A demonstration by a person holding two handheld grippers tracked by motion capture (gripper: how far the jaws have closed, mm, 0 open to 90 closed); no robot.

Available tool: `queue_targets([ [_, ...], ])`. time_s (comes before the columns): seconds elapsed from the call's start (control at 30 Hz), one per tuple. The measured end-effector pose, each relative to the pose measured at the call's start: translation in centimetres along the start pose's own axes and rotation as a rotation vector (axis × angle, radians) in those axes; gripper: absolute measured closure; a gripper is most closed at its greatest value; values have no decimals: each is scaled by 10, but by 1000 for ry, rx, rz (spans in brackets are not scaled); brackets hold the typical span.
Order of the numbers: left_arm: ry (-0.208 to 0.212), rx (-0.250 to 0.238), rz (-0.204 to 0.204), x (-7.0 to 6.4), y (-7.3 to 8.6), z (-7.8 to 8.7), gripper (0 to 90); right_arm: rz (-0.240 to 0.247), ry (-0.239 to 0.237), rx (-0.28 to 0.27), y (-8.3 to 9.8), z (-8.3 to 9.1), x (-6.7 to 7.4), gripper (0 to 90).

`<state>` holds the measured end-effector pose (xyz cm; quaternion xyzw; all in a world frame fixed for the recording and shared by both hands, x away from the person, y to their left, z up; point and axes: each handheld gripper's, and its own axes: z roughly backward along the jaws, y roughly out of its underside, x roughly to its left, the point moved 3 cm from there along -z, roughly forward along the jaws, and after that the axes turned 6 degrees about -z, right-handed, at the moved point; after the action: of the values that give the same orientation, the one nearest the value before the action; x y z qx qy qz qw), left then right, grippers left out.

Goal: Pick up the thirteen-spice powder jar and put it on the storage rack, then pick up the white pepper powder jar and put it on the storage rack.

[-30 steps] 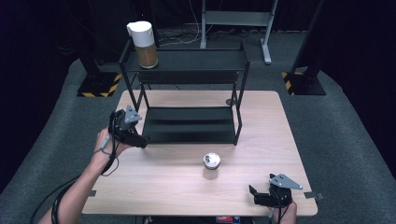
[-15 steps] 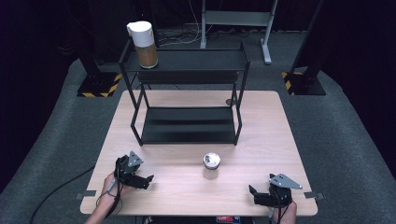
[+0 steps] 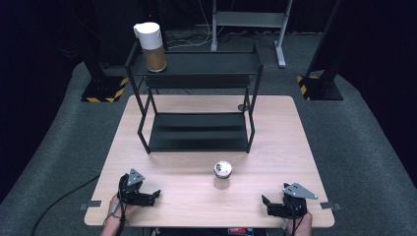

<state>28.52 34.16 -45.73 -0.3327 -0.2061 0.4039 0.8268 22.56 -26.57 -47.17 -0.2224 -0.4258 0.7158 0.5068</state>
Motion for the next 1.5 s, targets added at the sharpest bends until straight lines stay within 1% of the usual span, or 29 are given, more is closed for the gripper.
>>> queue_targets([
  [0.2, 4, -2, -2, 1, 0, 0, 1, -9, 8, -6, 1, 0, 1, 16],
  [0.4, 4, 1, -6, 2, -1, 0, 1, -1, 29, -11, 2, 0, 5, 12],
  [0.5, 11, 0, -13, 4, -1, -1, 0, -10, 62, -15, 2, 0, 9, 16],
  [0.63, 11, -1, -14, 4, -1, -1, 1, -18, 92, -20, 3, 0, 14, 14],
  [0.73, 10, 0, -15, 4, -1, -1, 1, -13, 114, -8, 0, -1, 18, 7],
  [0.77, 9, -1, -15, 4, -1, -1, 1, -16, 127, -10, 0, -1, 20, 4],
  [0.8, 9, 0, -15, 4, -1, -1, 1, -39, 136, -23, 0, -1, 23, 4],
  [0.83, 10, -1, -13, 4, -1, -1, 1, -61, 131, -31, 1, -1, 23, 4],
  [0.87, 10, -2, -12, 4, -1, -1, 2, -74, 124, -40, 2, 0, 25, 4],
  [0.93, 10, 0, -14, 4, -1, -1, 2, -72, 120, -48, 3, -1, 33, 4],
  [1.03, 9, -2, -10, 3, -1, -1, 2, -28, 104, -25, 0, -5, 49, 2],
  [1.1, 10, -1, -12, 4, -1, -1, 3, -4, 69, -19, -3, -11, 59, 1],
  [1.17, 9, -1, -12, 3, -1, -1, 4, 38, 26, -1, -10, -21, 72, 1],
  [1.27, 9, -1, -12, 3, -1, -1, 4, 97, -21, 18, -19, -35, 88, 0],
  [1.3, 9, -1, -12, 3, -1, -1, 4, 112, -26, 14, -21, -39, 95, 0],
  [1.33, 9, -1, -11, 3, -1, -1, 4, 126, -27, -7, -22, -45, 102, 0],
  [1.4, 8, -1, -11, 3, -1, -1, 4, 137, -61, -13, -28, -55, 105, 0],
  [1.5, 9, -1, -11, 3, -1, -1, 4, 138, -85, -23, -36, -70, 110, 0],
])
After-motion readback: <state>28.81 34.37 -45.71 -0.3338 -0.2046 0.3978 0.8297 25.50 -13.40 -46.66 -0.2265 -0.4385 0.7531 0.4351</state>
